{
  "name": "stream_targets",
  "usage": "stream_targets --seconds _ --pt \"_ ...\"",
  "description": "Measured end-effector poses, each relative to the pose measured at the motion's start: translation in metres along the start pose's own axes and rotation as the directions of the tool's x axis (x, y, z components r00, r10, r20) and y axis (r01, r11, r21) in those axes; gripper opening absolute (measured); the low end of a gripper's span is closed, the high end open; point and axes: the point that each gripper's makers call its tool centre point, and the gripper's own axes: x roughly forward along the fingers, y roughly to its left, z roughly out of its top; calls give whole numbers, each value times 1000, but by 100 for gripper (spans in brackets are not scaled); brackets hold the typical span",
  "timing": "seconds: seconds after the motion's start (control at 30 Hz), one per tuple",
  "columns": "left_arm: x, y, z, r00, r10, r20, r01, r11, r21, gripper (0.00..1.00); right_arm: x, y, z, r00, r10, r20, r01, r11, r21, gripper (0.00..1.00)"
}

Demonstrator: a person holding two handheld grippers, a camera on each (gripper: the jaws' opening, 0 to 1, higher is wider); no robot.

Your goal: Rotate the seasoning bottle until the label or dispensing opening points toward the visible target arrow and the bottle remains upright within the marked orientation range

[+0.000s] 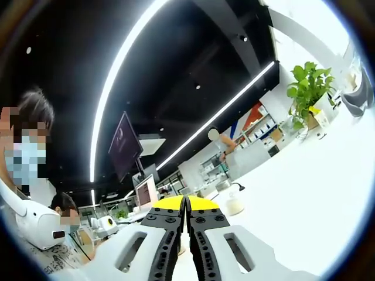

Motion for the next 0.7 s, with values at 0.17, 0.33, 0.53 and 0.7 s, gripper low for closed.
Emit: stream_targets --seconds 0.17,0.33,0.53,0.7 --pt "1 -1 -1 1000 -13 -21 13 1000 27 33 1 0 -1 1000 1 -1 -1 1000 3 0" --pt "1 -2 -2 998 -32 -45 35 998 55 33 2 1 -3 1000 5 -6 -5 1000 9 0" --pt "2 -2 -4 994 -80 -77 86 993 80 33 2 1 -4 1000 8 -9 -8 1000 11 0" --pt "2 -2 -5 987 -142 -77 147 988 57 33 2 1 -4 1000 8 -8 -8 1000 11 0"
